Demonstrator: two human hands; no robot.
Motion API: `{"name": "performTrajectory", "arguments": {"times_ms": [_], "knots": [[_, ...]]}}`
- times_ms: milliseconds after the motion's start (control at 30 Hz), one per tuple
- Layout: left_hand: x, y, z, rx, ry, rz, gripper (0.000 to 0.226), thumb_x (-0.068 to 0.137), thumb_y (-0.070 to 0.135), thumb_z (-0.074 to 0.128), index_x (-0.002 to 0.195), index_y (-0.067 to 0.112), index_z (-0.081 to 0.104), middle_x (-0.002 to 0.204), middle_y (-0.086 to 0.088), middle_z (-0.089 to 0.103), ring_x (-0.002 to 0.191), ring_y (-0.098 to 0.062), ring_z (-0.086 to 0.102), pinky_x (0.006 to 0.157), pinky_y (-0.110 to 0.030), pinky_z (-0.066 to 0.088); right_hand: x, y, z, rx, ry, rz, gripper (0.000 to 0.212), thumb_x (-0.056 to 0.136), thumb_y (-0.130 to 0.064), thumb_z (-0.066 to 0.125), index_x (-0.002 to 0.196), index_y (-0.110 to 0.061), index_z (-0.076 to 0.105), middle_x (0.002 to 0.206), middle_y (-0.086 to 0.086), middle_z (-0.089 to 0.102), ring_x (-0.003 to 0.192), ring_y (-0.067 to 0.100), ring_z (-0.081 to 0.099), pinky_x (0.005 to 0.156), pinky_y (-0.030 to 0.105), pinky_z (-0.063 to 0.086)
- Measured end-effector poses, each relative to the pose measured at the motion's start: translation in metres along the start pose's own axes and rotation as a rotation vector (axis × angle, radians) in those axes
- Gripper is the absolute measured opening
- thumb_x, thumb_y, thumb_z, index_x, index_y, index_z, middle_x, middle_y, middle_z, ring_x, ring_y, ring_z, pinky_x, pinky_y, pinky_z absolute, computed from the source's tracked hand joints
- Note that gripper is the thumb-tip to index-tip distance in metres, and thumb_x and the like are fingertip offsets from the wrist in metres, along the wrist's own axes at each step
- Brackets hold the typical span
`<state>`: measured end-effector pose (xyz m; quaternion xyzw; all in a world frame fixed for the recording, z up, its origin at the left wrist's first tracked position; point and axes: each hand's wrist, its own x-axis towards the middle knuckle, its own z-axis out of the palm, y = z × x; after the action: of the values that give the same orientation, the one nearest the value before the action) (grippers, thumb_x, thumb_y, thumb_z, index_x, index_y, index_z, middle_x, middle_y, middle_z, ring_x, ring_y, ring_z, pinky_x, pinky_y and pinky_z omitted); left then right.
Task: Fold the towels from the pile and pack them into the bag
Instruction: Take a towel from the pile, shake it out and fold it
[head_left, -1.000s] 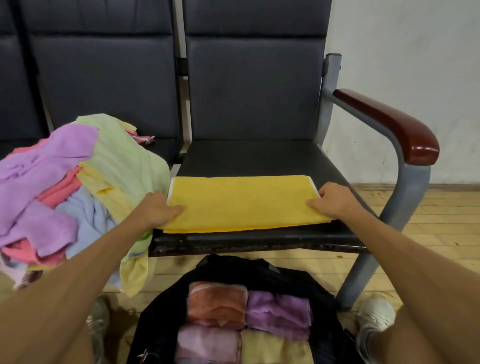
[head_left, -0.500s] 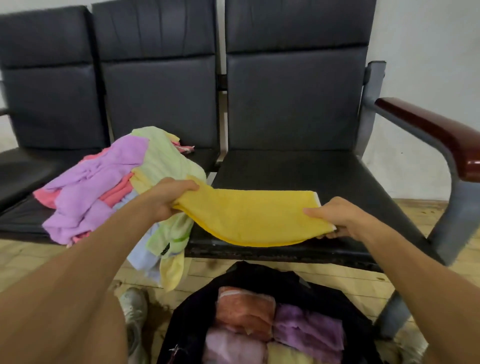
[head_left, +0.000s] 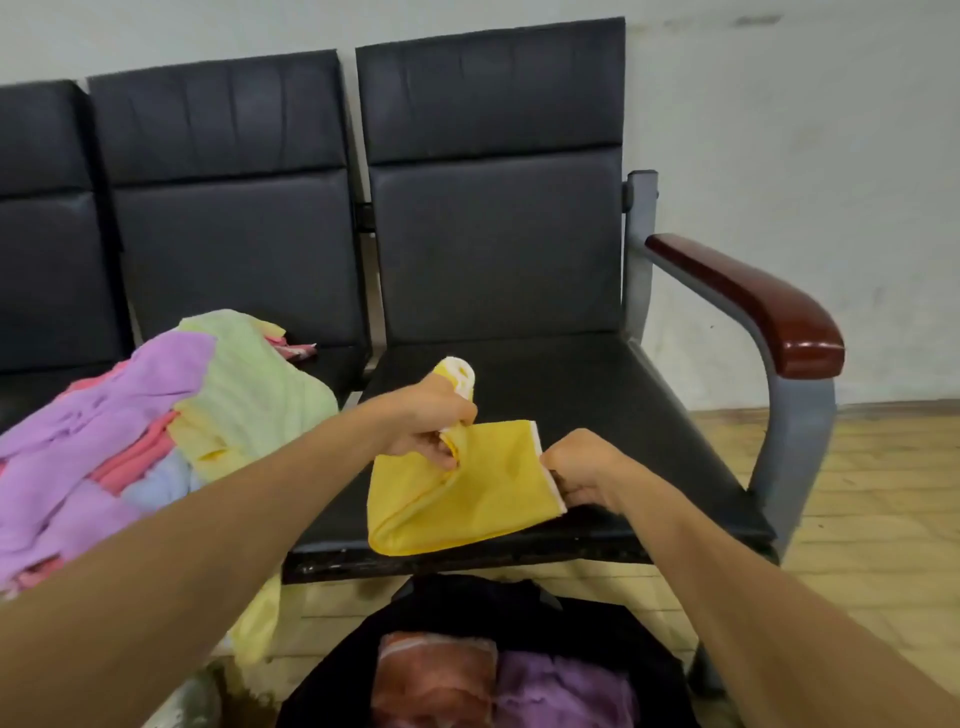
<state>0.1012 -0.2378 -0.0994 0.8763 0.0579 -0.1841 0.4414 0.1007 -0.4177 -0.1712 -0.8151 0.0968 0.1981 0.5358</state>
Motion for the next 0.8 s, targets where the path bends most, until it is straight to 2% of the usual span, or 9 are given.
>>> {"name": "performTrajectory", "arguments": {"times_ms": [100, 200, 333, 400, 467, 600, 667, 733, 800], "knots": [[0.006, 0.004, 0.031, 0.033, -0.081, -0.028, 0.008, 0.096, 0.007, 0.047, 0.102, 0.002, 0.047, 0.074, -0.011, 0.049, 0.052, -0.016, 0.052, 0.045, -0.025, 0.050, -0.002, -0.001, -0.002, 0.006, -0.008, -0.009, 0.017, 0.091, -0.007, 0.059, 0.104, 0.000, 0.065, 0.083, 0.011, 0.066, 0.075, 0.019, 0.066, 0.063, 0.031, 0.059], [0.008, 0.007, 0.052, -0.042, -0.173, -0.029, 0.008, 0.095, 0.003, 0.042, 0.093, -0.002, 0.048, 0.067, -0.013, 0.048, 0.053, -0.016, 0.050, 0.050, -0.029, 0.055, -0.003, -0.001, -0.002, 0.005, -0.017, -0.024, 0.017, 0.095, -0.014, 0.057, 0.100, -0.001, 0.066, 0.088, 0.012, 0.066, 0.081, 0.022, 0.066, 0.077, 0.037, 0.059], [0.001, -0.006, 0.053, -0.149, -0.268, 0.046, 0.013, 0.094, 0.004, 0.049, 0.107, 0.002, 0.051, 0.097, -0.015, 0.052, 0.063, -0.018, 0.056, 0.064, -0.034, 0.059, 0.002, 0.001, -0.001, 0.030, 0.008, -0.018, 0.028, 0.102, -0.025, 0.046, 0.109, -0.003, 0.062, 0.098, 0.013, 0.068, 0.090, 0.024, 0.067, 0.084, 0.042, 0.059], [-0.001, -0.024, 0.043, -0.194, -0.153, 0.158, 0.022, 0.093, 0.006, 0.054, 0.114, 0.009, 0.060, 0.103, -0.013, 0.059, 0.068, -0.018, 0.061, 0.065, -0.031, 0.056, 0.004, 0.002, 0.000, 0.042, 0.024, -0.019, 0.041, 0.102, -0.035, 0.044, 0.123, -0.001, 0.056, 0.098, 0.010, 0.069, 0.088, 0.022, 0.068, 0.075, 0.039, 0.060], [-0.003, -0.051, 0.027, -0.136, 0.046, 0.284, 0.021, 0.092, 0.008, 0.057, 0.102, 0.020, 0.070, 0.100, -0.009, 0.066, 0.074, -0.016, 0.065, 0.072, -0.032, 0.056, 0.004, 0.001, 0.002, 0.024, 0.039, -0.035, 0.050, 0.101, -0.042, 0.044, 0.133, -0.003, 0.050, 0.102, 0.008, 0.069, 0.087, 0.019, 0.067, 0.063, 0.033, 0.057], [-0.009, -0.107, 0.000, -0.039, 0.336, 0.339, 0.035, 0.092, 0.008, 0.058, 0.076, 0.036, 0.073, 0.091, 0.006, 0.069, 0.087, -0.010, 0.064, 0.088, -0.033, 0.050, 0.005, -0.001, 0.010, -0.125, 0.093, -0.065, 0.057, 0.098, -0.051, 0.044, 0.135, -0.008, 0.049, 0.117, 0.008, 0.063, 0.098, 0.023, 0.064, 0.070, 0.034, 0.054], [-0.013, -0.121, -0.005, -0.017, 0.364, 0.335, 0.039, 0.093, 0.007, 0.057, 0.072, 0.036, 0.072, 0.097, 0.008, 0.068, 0.096, -0.010, 0.062, 0.096, -0.034, 0.048, 0.005, -0.003, 0.013, -0.173, 0.103, -0.066, 0.062, 0.096, -0.055, 0.046, 0.137, -0.008, 0.047, 0.125, 0.009, 0.060, 0.107, 0.026, 0.060, 0.073, 0.035, 0.050], [-0.018, -0.122, -0.006, -0.008, 0.319, 0.332, 0.038, 0.095, 0.008, 0.055, 0.075, 0.036, 0.071, 0.102, 0.009, 0.067, 0.101, -0.009, 0.061, 0.097, -0.033, 0.047, 0.008, -0.004, 0.015, -0.179, 0.129, -0.075, 0.071, 0.093, -0.060, 0.049, 0.140, -0.007, 0.046, 0.134, 0.012, 0.056, 0.117, 0.029, 0.056, 0.084, 0.038, 0.049], [-0.023, -0.120, -0.005, -0.019, 0.277, 0.324, 0.033, 0.096, 0.010, 0.052, 0.081, 0.035, 0.070, 0.103, 0.011, 0.066, 0.102, -0.008, 0.059, 0.095, -0.030, 0.046, 0.008, -0.005, 0.020, -0.167, 0.185, -0.121, 0.069, 0.090, -0.059, 0.055, 0.129, -0.002, 0.056, 0.126, 0.017, 0.061, 0.115, 0.032, 0.059, 0.092, 0.042, 0.048]]}}
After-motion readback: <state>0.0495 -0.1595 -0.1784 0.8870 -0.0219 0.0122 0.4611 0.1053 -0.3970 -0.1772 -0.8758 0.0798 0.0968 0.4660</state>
